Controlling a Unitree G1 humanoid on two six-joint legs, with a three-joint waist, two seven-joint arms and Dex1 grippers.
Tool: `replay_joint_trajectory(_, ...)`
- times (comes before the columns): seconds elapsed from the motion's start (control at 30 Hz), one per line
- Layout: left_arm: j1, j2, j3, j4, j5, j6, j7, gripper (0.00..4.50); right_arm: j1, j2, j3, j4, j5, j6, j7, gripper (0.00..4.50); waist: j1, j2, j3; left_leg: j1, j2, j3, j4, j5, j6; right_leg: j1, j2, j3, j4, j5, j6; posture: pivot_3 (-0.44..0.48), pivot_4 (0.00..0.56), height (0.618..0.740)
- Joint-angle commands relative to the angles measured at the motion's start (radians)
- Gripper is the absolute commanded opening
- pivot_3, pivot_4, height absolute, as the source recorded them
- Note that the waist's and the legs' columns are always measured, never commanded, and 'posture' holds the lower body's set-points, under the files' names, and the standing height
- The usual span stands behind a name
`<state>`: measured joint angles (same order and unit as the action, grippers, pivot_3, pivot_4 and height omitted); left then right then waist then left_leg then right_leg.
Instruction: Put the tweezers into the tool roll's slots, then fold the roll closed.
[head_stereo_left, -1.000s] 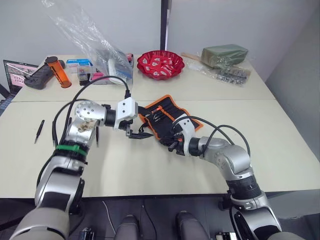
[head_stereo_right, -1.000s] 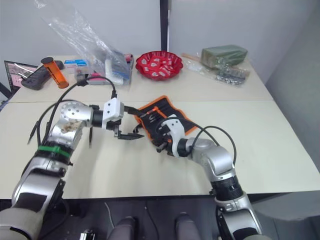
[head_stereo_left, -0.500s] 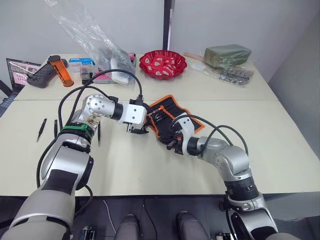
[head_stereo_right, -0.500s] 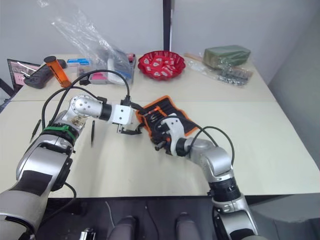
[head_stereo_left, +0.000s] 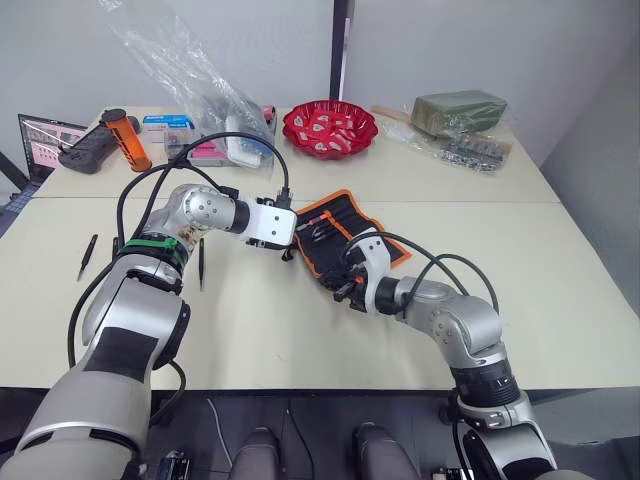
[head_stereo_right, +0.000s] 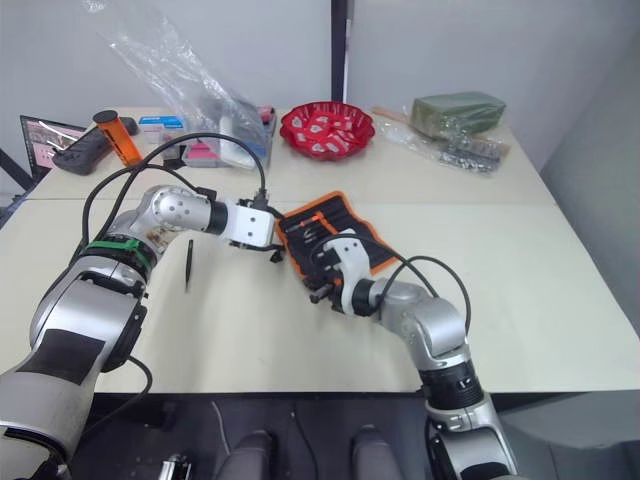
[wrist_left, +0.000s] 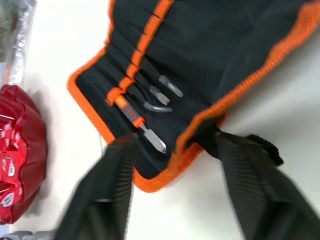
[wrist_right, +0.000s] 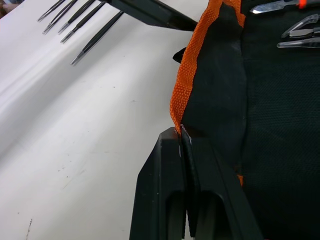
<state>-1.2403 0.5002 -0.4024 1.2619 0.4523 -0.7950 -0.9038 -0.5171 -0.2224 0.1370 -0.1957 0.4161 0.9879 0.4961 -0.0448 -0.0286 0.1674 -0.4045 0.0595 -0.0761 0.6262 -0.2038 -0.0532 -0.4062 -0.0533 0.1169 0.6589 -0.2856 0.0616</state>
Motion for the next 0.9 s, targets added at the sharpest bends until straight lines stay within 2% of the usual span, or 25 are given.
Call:
replay_joint_trajectory(0.03, -0.037, -0.007, -0.006, -0.001, 0.018, -0.014, 0.039, 1.11, 0.003, -0.006, -0.027, -0.051, 0.023, 0.002, -0.003, 0.00, 0.000, 0.000, 0.000, 0.000, 0.000, 0.000, 0.000, 0.000, 0.000, 0.000, 0.000, 0.000, 0.000, 0.000, 0.000, 0.000, 0.150, 0.735)
replay_joint_trajectory(0.13, -0.044, -0.006, 0.001, 0.001, 0.013, -0.019, 0.028, 0.10, 0.009, -0.014, -0.029, -0.060, 0.024, 0.005, -0.005, 0.00, 0.001, 0.000, 0.000, 0.000, 0.000, 0.000, 0.000, 0.000, 0.000, 0.000, 0.000, 0.000, 0.000, 0.000, 0.000, 0.000, 0.150, 0.735)
replay_joint_trajectory(0.17, -0.044, -0.003, 0.002, 0.001, 0.011, -0.027, 0.016, 0.04, 0.013, -0.017, -0.030, -0.064, 0.026, 0.007, -0.004, 0.00, 0.000, 0.000, 0.000, 0.000, 0.000, 0.000, 0.000, 0.000, 0.000, 0.000, 0.000, 0.000, 0.000, 0.000, 0.000, 0.000, 0.150, 0.735)
replay_joint_trajectory(0.37, 0.002, 0.004, 0.025, -0.007, -0.044, -0.068, -0.118, 0.04, 0.045, -0.063, -0.040, -0.087, 0.043, 0.019, 0.022, 0.00, 0.000, 0.000, 0.000, 0.000, -0.001, -0.001, 0.000, 0.000, 0.000, 0.000, 0.000, -0.001, 0.002, 0.000, 0.000, 0.000, 0.150, 0.735)
replay_joint_trajectory(0.47, 0.030, 0.013, 0.012, -0.007, -0.029, -0.064, -0.120, 0.04, 0.055, -0.065, -0.034, -0.074, 0.053, 0.021, 0.022, 0.00, -0.002, 0.000, 0.000, 0.000, -0.001, -0.001, 0.000, 0.000, 0.000, 0.000, 0.000, -0.001, 0.002, 0.000, 0.000, 0.000, 0.150, 0.735)
replay_joint_trajectory(0.7, 0.061, 0.020, -0.014, -0.006, 0.005, -0.041, -0.127, 0.04, 0.095, 0.030, -0.040, -0.013, 0.084, 0.045, -0.002, 0.00, -0.001, 0.000, 0.000, 0.000, -0.001, -0.002, 0.001, 0.000, 0.000, 0.000, 0.000, -0.001, 0.004, 0.000, 0.000, 0.000, 0.150, 0.735)
replay_joint_trajectory(0.9, 0.071, 0.023, -0.031, -0.005, 0.027, -0.040, -0.123, 0.04, 0.113, 0.040, -0.072, 0.034, 0.087, 0.072, -0.033, 0.00, 0.000, 0.000, 0.000, 0.001, -0.001, -0.003, 0.001, 0.000, 0.000, 0.002, -0.001, -0.002, 0.004, 0.000, 0.000, 0.000, 0.150, 0.735)
